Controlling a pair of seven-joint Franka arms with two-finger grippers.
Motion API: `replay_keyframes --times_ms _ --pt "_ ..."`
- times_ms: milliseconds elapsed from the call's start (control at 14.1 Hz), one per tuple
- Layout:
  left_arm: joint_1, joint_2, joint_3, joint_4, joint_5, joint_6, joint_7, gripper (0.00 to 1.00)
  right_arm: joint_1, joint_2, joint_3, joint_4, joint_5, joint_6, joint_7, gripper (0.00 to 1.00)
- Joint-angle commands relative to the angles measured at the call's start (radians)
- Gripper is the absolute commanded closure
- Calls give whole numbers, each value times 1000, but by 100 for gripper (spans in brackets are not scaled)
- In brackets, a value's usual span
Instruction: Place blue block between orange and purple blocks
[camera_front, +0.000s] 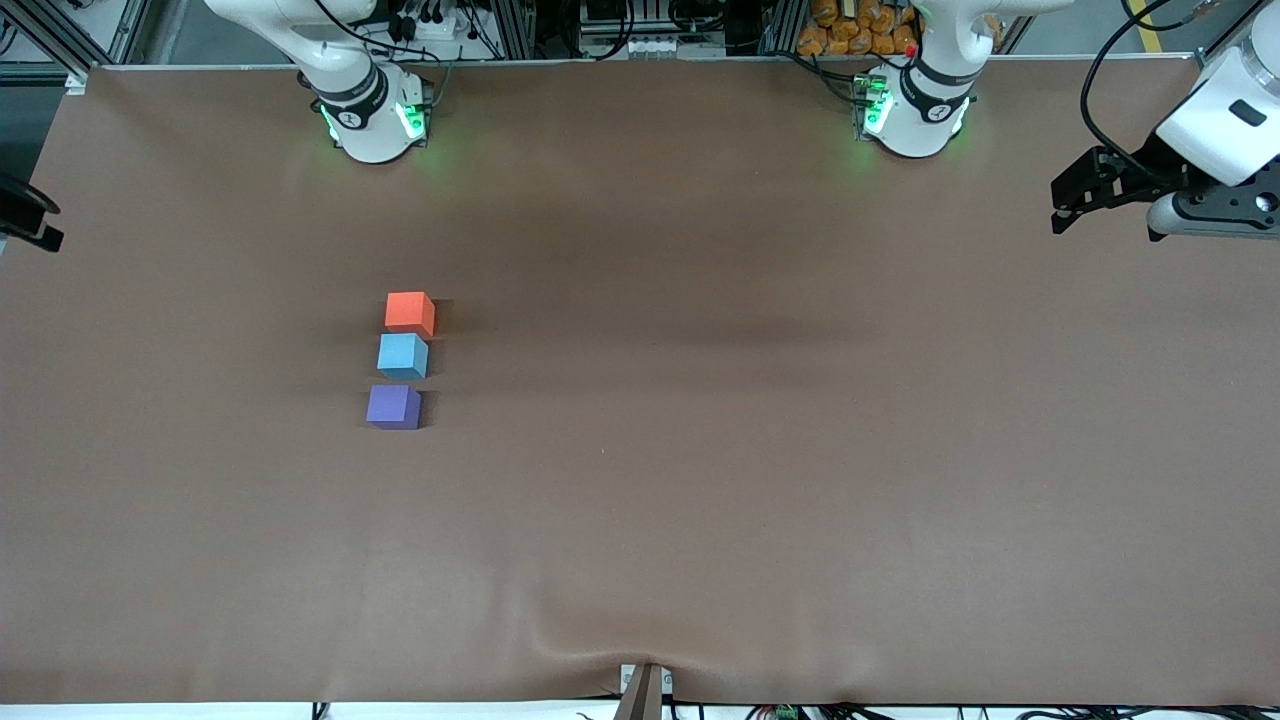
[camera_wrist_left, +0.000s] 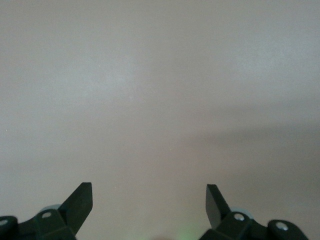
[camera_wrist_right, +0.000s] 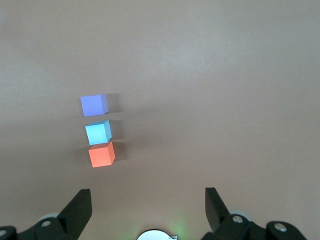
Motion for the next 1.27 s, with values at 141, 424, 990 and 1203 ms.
replay_keyframes --times_ms 141,424,990,1203 --pt "8 8 -3 21 -5 -17 5 0 5 -137 12 -197 -27 90 31 0" --pt "8 12 -3 21 -5 -19 5 0 20 -133 21 -182 -91 110 30 0" --pt "20 14 -9 21 -4 -19 -33 0 37 -132 24 -183 -64 140 30 0" --pt "23 15 -3 19 -5 -19 -28 0 34 -133 23 -185 -40 143 28 0"
